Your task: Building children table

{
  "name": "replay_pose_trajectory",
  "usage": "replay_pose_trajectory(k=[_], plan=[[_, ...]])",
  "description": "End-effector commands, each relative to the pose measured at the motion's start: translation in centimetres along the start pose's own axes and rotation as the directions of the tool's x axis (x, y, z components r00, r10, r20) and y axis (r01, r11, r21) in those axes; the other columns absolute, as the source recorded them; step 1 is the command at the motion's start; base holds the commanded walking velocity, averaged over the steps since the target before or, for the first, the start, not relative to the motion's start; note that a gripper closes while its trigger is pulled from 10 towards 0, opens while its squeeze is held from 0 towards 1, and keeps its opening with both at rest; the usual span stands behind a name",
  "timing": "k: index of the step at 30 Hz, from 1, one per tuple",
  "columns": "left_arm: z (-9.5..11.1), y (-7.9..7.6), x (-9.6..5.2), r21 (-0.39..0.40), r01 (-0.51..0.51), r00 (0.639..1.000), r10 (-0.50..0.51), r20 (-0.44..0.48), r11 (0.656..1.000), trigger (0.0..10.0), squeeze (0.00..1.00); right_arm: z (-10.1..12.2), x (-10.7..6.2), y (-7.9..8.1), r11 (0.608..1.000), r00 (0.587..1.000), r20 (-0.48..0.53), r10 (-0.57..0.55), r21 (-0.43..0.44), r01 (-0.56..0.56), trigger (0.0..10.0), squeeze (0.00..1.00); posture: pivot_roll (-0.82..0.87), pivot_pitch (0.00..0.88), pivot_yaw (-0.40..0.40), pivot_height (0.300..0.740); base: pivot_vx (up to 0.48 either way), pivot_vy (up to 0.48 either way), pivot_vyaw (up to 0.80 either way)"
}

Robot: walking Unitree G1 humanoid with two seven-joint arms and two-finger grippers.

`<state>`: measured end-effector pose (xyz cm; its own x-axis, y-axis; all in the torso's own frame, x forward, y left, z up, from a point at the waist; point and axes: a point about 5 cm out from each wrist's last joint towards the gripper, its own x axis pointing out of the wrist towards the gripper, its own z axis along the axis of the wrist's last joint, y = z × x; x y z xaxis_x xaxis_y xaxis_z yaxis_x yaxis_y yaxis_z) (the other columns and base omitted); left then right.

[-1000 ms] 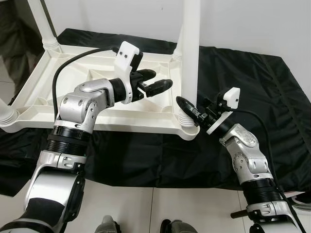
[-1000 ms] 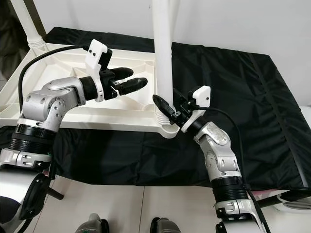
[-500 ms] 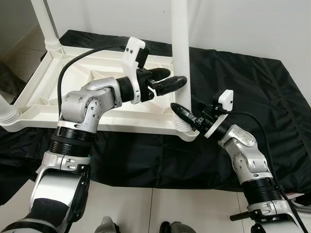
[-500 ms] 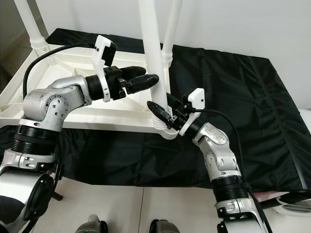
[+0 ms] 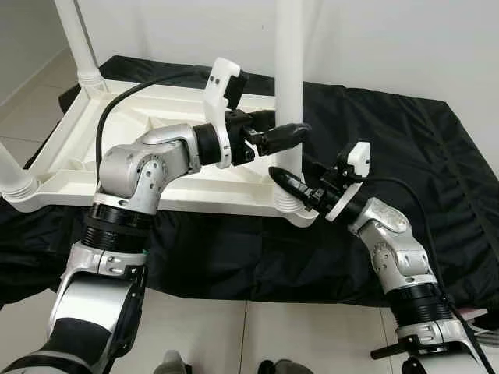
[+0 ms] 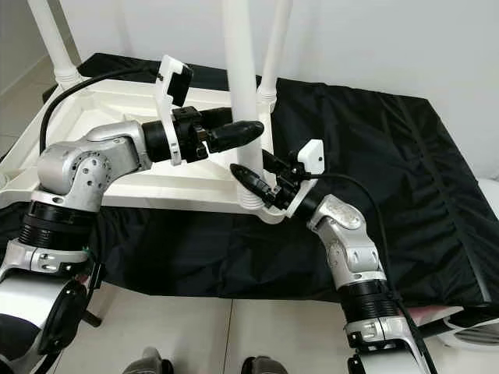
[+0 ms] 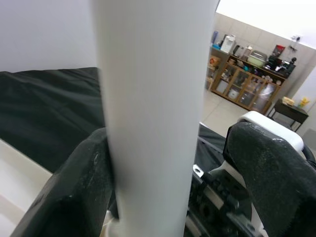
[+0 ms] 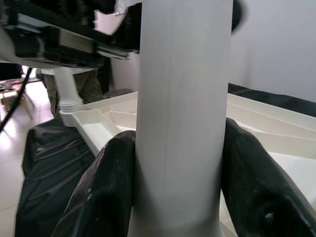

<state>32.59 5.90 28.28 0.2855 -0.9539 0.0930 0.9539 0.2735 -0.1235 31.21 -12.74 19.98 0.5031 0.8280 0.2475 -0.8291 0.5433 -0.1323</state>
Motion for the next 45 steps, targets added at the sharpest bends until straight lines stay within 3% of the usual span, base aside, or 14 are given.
replay_pose_trajectory(k=[1,13,14,15,26,35,36,37,38,39,41,44,45], plan=[[0.2,-1.3,0.7,0.014,0.179,0.984,-0.179,-0.018,0.984,10.0,0.00,0.2,-0.1,0.3,1.000,1.000,0.002,0.022,-0.003,-0.022,10.0,0.00,-0.04,0.002,-0.041,0.740,0.000,0.000,0.00],[0.2,-0.8,1.0,0.006,0.123,0.992,-0.122,-0.023,0.992,10.0,0.00,-0.1,-0.1,0.6,0.999,0.999,-0.015,0.043,-0.007,-0.043,10.0,0.00,-0.04,0.010,-0.040,0.740,0.000,0.000,0.00],[0.3,-0.7,0.9,0.002,0.112,0.994,-0.112,-0.015,0.994,4.2,0.00,-0.1,-0.2,0.6,0.999,0.999,-0.018,0.043,-0.003,-0.043,10.0,0.00,-0.04,0.012,-0.039,0.740,0.000,0.000,0.00],[0.4,-0.5,0.9,0.000,0.103,0.995,-0.103,-0.007,0.995,0.0,0.00,-0.2,-0.3,0.7,0.999,0.999,-0.021,0.043,-0.001,-0.043,10.0,0.00,-0.04,0.014,-0.039,0.740,0.000,0.000,0.00],[1.1,0.1,0.6,-0.005,0.071,0.997,-0.071,0.024,0.997,0.0,0.00,-0.5,-0.7,0.6,1.000,0.999,-0.036,0.025,0.006,-0.024,10.0,0.00,-0.04,0.030,-0.037,0.740,0.000,0.000,0.00],[1.3,0.6,0.5,0.051,0.025,1.000,-0.024,-0.006,0.998,0.0,0.00,-0.9,-1.1,0.1,1.000,0.996,-0.088,-0.030,0.001,0.030,10.0,0.00,-0.04,0.042,-0.041,0.740,0.000,0.000,0.00],[1.2,0.6,0.6,0.067,0.013,1.000,-0.012,-0.023,0.998,7.0,0.00,-0.8,-1.1,0.1,1.000,0.996,-0.088,-0.024,0.003,0.025,10.0,0.00,-0.04,0.043,-0.042,0.740,0.000,0.000,0.00],[1.2,0.6,0.6,0.067,0.013,1.000,-0.012,-0.023,0.998,7.0,0.00,-0.8,-1.1,0.1,1.000,0.996,-0.088,-0.024,0.003,0.025,10.0,0.00,-0.04,0.043,-0.042,0.740,0.000,0.000,0.00],[1.2,0.7,0.7,0.097,-0.002,0.999,0.006,-0.037,0.995,10.0,0.00,-0.6,-1.0,-0.1,1.000,0.996,-0.090,-0.025,0.006,0.026,10.0,0.98,-0.04,0.046,-0.045,0.740,0.000,0.000,0.00],[1.2,0.7,0.8,0.120,-0.021,0.999,0.027,-0.044,0.993,10.0,0.00,-0.5,-1.0,-0.2,1.000,0.996,-0.091,-0.026,0.009,0.027,10.0,1.00,-0.04,0.047,-0.047,0.740,0.000,0.000,0.00],[1.2,0.7,0.8,0.120,-0.021,0.999,0.027,-0.044,0.993,10.0,0.00,-0.5,-1.0,-0.2,1.000,0.996,-0.091,-0.026,0.009,0.027,10.0,1.00,-0.04,0.047,-0.047,0.740,0.000,0.000,0.00],[1.5,1.0,1.1,0.186,-0.084,0.995,0.094,-0.046,0.979,10.0,0.00,-0.3,-0.7,-0.3,0.999,0.993,-0.107,-0.041,-0.004,0.040,10.0,1.00,-0.04,0.051,-0.051,0.740,0.000,0.000,0.00],[1.5,1.2,1.2,0.224,-0.117,0.990,0.131,-0.047,0.968,10.0,0.00,-0.3,-0.5,-0.4,0.998,0.990,-0.129,-0.057,-0.014,0.055,10.0,0.00,-0.04,0.052,-0.054,0.740,0.000,0.000,0.00]])
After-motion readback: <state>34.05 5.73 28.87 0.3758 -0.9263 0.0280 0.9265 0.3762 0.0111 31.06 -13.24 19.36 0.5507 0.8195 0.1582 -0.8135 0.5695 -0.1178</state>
